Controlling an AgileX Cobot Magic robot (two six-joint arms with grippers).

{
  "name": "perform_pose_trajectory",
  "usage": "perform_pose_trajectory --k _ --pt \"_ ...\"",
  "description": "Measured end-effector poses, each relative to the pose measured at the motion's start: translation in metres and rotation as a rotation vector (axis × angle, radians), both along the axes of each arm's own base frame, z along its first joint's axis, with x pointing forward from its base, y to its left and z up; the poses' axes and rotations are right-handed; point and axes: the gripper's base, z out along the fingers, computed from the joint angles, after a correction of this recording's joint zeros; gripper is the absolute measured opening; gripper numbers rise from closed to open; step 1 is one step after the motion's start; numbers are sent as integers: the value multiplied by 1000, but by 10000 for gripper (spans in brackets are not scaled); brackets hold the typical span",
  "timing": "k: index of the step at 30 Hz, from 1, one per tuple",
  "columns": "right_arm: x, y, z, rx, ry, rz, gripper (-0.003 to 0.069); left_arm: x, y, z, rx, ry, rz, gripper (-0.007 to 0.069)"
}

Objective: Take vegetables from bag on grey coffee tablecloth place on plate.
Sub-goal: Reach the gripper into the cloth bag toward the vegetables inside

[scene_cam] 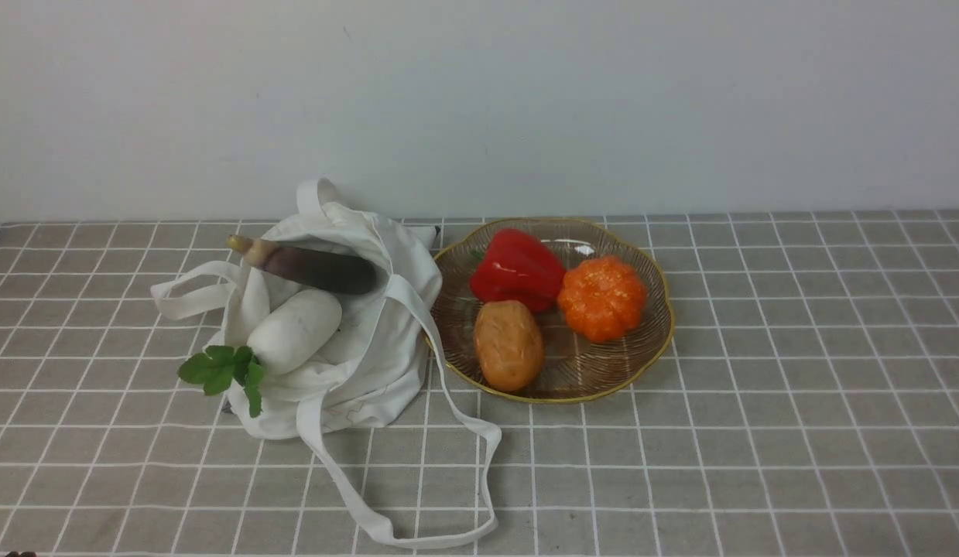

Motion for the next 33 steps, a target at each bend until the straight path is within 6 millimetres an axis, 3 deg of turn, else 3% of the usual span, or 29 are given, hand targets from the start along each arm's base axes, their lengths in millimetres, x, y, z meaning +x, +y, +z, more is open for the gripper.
perform_pose_trajectory --k 23,25,29,30,31,33 --pt "0 0 0 0 0 0 -15 0 -1 0 -24 1 1 -5" --pt "0 0 0 0 0 0 -15 0 -3 0 -138 3 9 -5" --pt "0 0 0 0 0 0 -15 0 -12 2 -540 25 30 -5" --pt "0 0 0 0 0 0 -15 -1 -17 4 -779 45 46 -5" --pt "0 0 0 0 0 0 -15 -1 -19 5 -845 52 49 -5" --pt "0 0 0 0 0 0 -15 -1 -26 10 -1201 93 57 -5"
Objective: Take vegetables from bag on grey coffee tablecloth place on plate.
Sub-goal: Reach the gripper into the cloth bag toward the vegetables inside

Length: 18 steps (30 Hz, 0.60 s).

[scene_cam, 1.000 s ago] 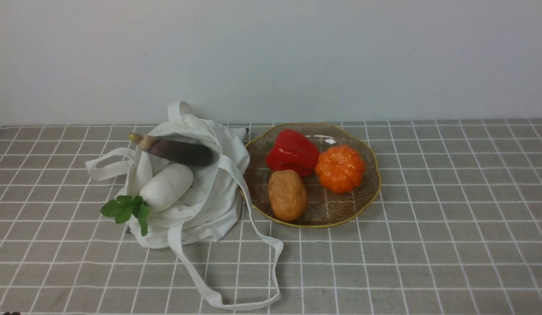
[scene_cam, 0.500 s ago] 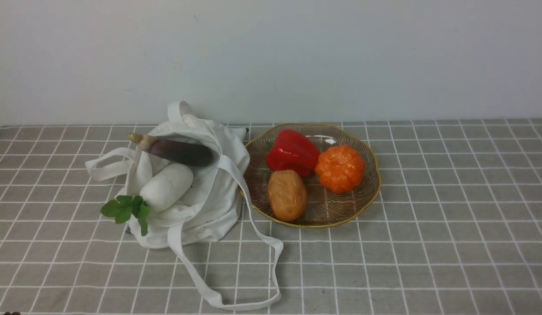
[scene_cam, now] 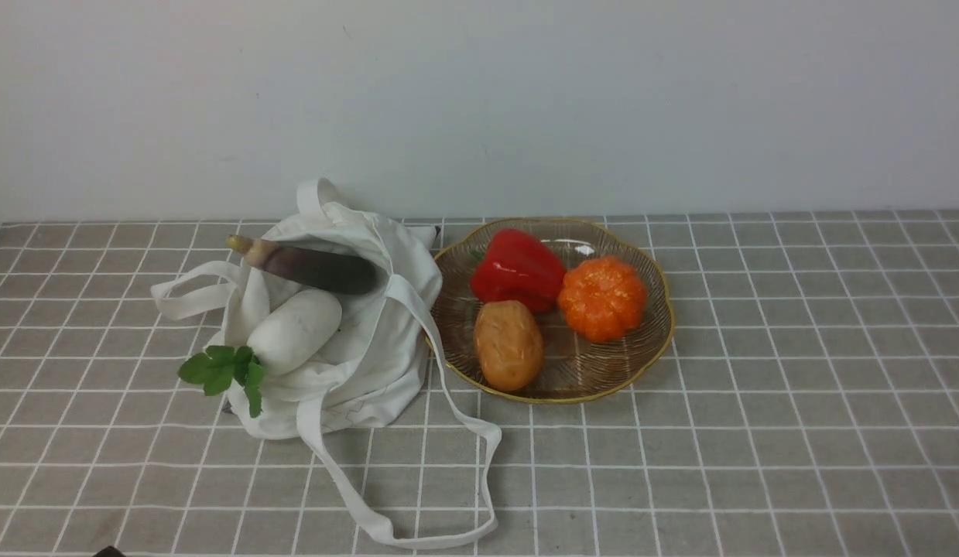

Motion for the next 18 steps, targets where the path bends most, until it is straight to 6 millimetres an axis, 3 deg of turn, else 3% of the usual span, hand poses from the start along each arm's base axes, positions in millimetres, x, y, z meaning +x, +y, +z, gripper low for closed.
perform_pose_trajectory --k 5,8,14,18 --pt "0 0 0 0 0 0 -15 0 -4 9 -323 7 2 -5" --pt "0 0 0 0 0 0 -15 0 -4 11 -378 0 6 -5" --pt "0 0 0 0 0 0 -15 0 -4 18 -301 -60 -5 -5" --pt "0 0 0 0 0 0 -15 -6 -7 61 -96 -206 -77 -5"
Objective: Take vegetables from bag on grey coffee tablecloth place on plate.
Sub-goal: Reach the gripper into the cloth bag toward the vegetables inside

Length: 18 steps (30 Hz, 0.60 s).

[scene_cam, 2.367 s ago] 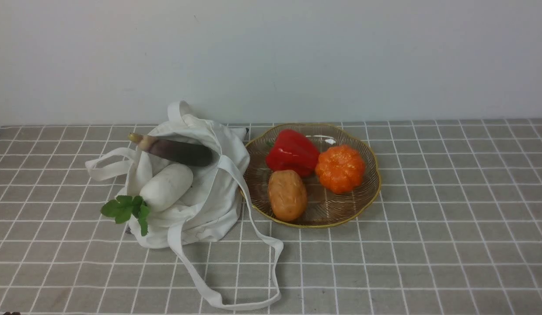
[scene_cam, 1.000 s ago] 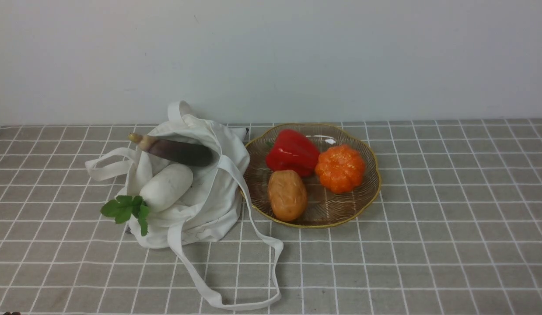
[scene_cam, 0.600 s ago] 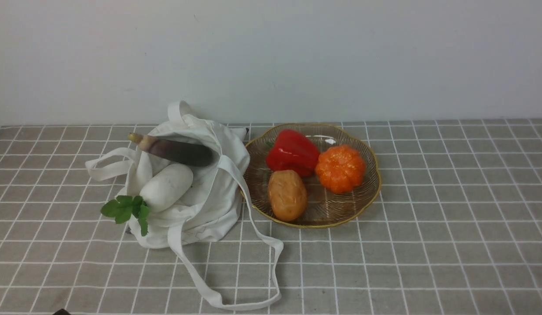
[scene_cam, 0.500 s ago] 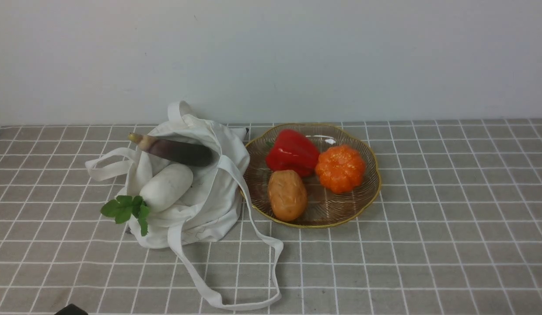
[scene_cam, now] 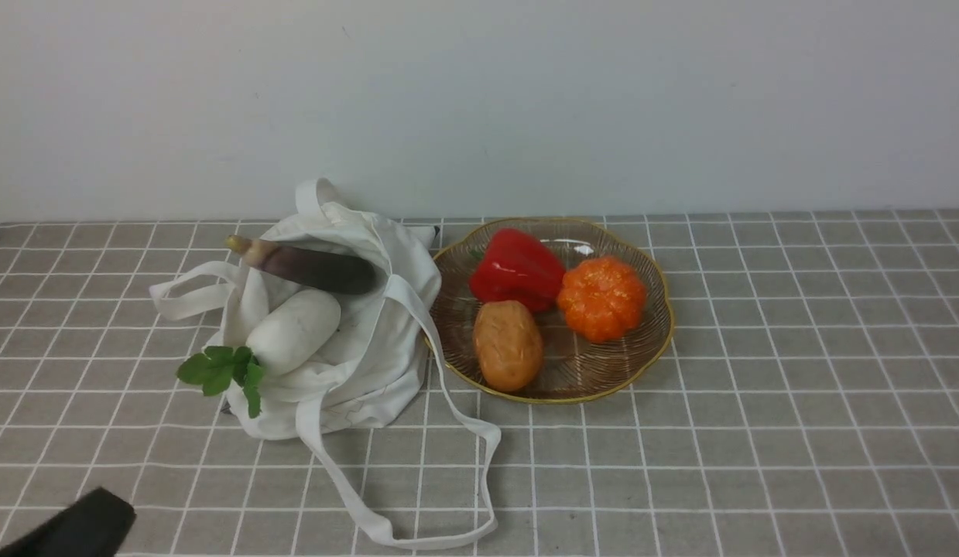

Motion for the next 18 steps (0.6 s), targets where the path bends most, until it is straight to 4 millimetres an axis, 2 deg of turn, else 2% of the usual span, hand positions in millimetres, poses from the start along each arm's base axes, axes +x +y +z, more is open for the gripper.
perform_pose_trajectory --k 3,6,7,8,11,12,14,15,18 --pt "0 0 0 0 0 0 -15 8 -5 29 252 -3 -58 -5" --pt "0 0 0 0 0 0 -15 26 -11 41 490 119 -190 -5" --pt "0 0 0 0 0 0 -15 29 -11 42 523 149 -215 -5" --pt "0 0 0 0 0 0 -15 42 -12 42 636 261 -304 -5" --pt "0 0 0 0 0 0 -15 76 -8 42 836 500 -466 -5" --pt "0 0 0 0 0 0 -15 81 -6 40 856 531 -478 -4" --pt "0 0 0 0 0 0 -15 104 -2 40 943 633 -537 -4" --pt "0 0 0 0 0 0 -15 130 2 40 1002 706 -579 -3" --pt "0 0 0 0 0 0 -15 167 2 42 1056 752 -634 15"
